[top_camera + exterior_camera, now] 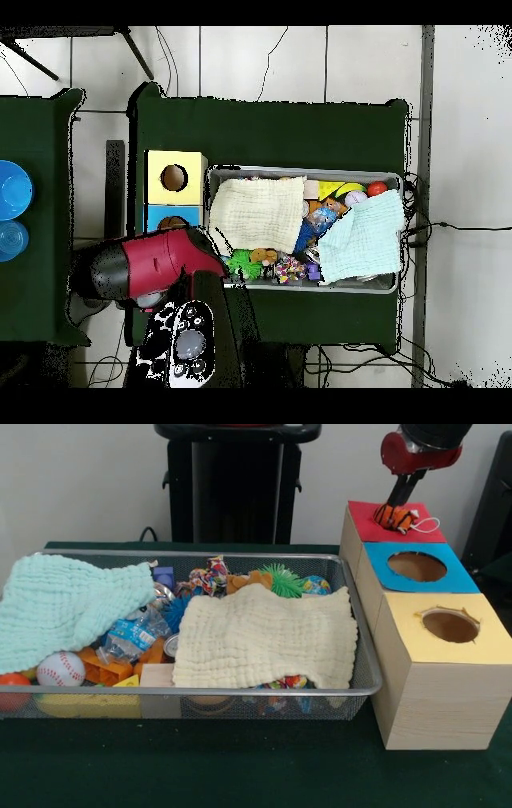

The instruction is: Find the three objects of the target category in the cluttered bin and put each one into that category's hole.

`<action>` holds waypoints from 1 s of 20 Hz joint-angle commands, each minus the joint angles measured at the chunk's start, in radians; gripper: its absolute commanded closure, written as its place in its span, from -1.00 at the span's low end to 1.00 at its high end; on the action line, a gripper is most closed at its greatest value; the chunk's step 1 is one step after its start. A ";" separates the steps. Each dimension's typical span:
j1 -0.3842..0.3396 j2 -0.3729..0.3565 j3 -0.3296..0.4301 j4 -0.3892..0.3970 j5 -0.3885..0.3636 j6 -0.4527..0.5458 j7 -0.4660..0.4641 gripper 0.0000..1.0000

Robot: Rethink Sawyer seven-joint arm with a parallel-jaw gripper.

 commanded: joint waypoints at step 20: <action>-0.010 0.158 0.077 0.051 0.143 -0.138 0.167 1.00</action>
